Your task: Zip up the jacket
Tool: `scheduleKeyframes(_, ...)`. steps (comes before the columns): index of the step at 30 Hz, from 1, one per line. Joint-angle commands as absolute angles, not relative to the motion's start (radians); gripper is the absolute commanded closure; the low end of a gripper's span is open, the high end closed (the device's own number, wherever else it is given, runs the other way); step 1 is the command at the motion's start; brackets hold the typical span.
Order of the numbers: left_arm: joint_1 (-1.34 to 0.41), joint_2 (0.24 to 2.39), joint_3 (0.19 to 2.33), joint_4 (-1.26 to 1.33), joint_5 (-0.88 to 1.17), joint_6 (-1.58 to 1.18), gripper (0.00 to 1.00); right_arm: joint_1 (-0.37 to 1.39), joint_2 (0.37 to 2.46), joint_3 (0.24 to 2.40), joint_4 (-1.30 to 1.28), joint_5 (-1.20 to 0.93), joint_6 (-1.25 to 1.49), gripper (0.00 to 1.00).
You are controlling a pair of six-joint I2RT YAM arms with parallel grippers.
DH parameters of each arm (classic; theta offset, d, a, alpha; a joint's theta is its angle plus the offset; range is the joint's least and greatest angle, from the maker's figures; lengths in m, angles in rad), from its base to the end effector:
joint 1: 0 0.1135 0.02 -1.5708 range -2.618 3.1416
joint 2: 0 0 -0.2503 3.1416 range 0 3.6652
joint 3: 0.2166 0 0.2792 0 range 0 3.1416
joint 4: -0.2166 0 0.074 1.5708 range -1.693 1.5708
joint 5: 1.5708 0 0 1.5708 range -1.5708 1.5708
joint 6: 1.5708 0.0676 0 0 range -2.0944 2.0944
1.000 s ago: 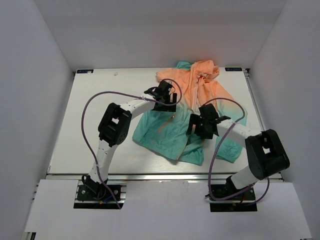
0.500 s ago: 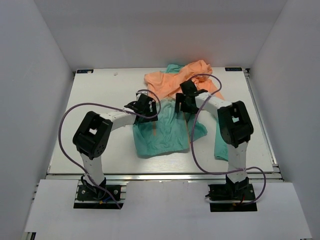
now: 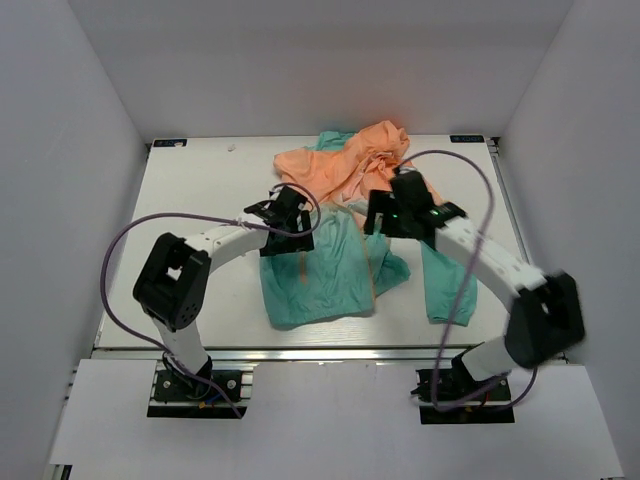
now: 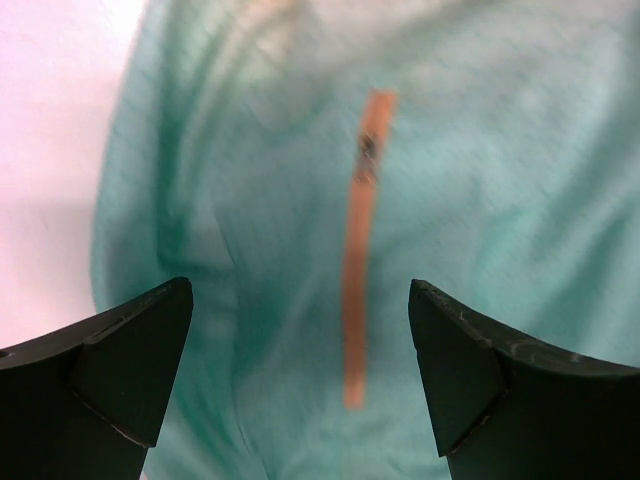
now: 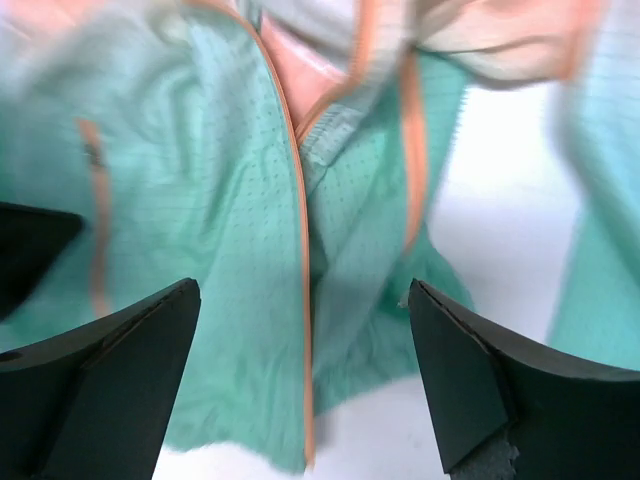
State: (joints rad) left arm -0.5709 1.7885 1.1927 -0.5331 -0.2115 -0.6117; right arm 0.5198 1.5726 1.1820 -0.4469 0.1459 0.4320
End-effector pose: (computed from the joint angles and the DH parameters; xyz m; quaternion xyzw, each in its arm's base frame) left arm 0.3386 -0.2006 0.1279 -0.0429 0.9696 -0.0360 0.2383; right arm 0.3431 0.1850 0.2108 -0.0147 0.9313 0.1033 0.3490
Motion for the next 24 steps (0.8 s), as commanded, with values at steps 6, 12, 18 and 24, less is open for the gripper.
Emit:
scheduleKeyframes(6,-0.905,1.693,1.235,-0.624,-0.022,-0.732,0.02,0.402,0.95,0.772,-0.451,0.279,0.672,0.11)
scheduleKeyframes(12,-1.049,1.836,1.35,-0.627,-0.032,-0.793,0.02,0.393,0.769,0.726,-0.552,0.354,0.684,0.11)
scheduleKeyframes(18,-1.055,1.884,1.365,-0.621,-0.084,-0.831,0.09,0.393,0.739,0.689,-0.534,0.284,0.701,0.11)
scheduleKeyframes(24,-1.055,1.931,1.413,-0.627,-0.115,-0.835,0.17,0.393,0.735,0.667,-0.532,0.287,0.698,0.11)
